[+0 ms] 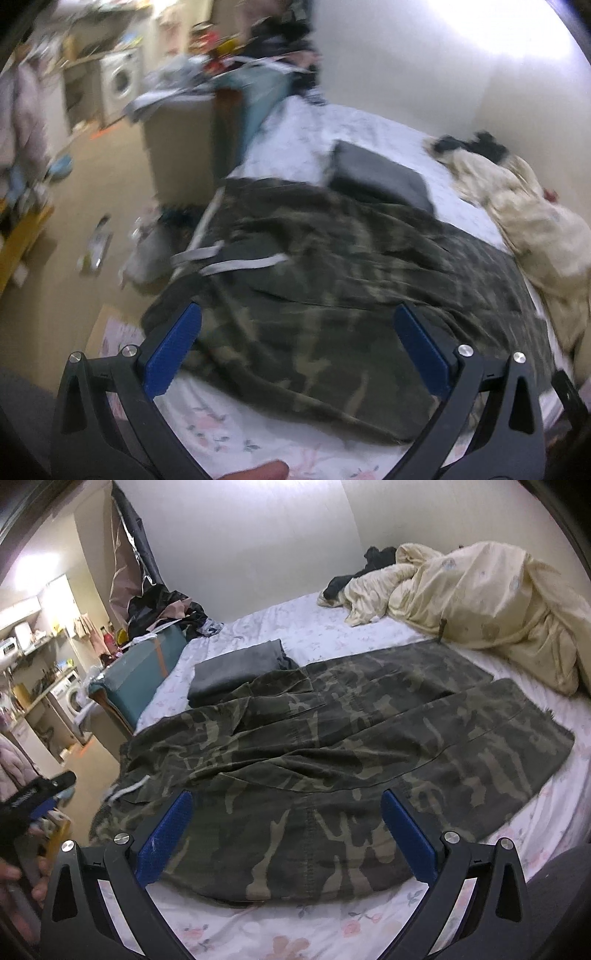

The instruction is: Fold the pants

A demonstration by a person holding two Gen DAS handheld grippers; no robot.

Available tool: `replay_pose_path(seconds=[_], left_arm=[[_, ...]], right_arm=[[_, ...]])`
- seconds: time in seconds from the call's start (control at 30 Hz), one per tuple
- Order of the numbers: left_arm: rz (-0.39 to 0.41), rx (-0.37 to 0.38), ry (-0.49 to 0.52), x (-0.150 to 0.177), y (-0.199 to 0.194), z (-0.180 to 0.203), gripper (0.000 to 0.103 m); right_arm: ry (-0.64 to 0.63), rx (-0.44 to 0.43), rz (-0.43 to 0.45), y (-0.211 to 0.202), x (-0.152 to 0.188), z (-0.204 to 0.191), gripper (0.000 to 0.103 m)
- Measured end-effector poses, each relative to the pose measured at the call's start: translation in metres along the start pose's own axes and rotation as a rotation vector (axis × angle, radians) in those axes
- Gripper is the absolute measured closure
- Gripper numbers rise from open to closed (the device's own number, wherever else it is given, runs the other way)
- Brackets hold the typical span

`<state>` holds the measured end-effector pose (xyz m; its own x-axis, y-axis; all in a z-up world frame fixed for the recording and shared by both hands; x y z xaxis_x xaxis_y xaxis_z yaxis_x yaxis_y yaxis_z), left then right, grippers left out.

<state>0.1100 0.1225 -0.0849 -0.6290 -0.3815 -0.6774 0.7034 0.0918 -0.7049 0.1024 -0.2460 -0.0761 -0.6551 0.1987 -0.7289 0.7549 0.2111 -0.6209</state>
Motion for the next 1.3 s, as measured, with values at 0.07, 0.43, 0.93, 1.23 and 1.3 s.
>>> replay_pose_path(seconds=[0.07, 0.43, 0.93, 1.23, 1.3], left_arm=[[0.001, -0.041, -0.065, -0.002, 0.002, -0.027, 0.0], [-0.152, -0.192, -0.371, 0.049, 0.056, -0.129, 0.003], [-0.154, -0.204, -0.539, 0.068, 0.125, -0.16, 0.073], [0.005, -0.214, -0.123, -0.032, 0.04, -0.09, 0.088], [-0.066, -0.232, -0.128, -0.029, 0.045, -0.095, 0.088]], right_arm=[[0.013, -0.025, -0.009, 0.002, 0.0, -0.001, 0.0], [0.139, -0.173, -0.111, 0.014, 0.007, -0.01, 0.0], [0.179, -0.146, -0.143, 0.026, 0.012, 0.007, 0.0], [0.207, -0.143, -0.148, 0.028, 0.011, 0.016, 0.0], [0.23, -0.166, -0.185, 0.031, 0.018, 0.017, 0.0]])
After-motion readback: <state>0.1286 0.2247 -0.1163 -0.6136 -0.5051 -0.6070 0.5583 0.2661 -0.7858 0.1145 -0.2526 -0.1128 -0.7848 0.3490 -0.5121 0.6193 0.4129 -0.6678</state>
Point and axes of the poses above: each gripper's, at about its wrist camera, not at the fingertips, and y roughly the way its jaws point, z to its right, x to its underside, the point moved 10 cm from there along y, roughly the way its jaws point, and after that the axes turned 1 degree about z, right-handed, at the moved point
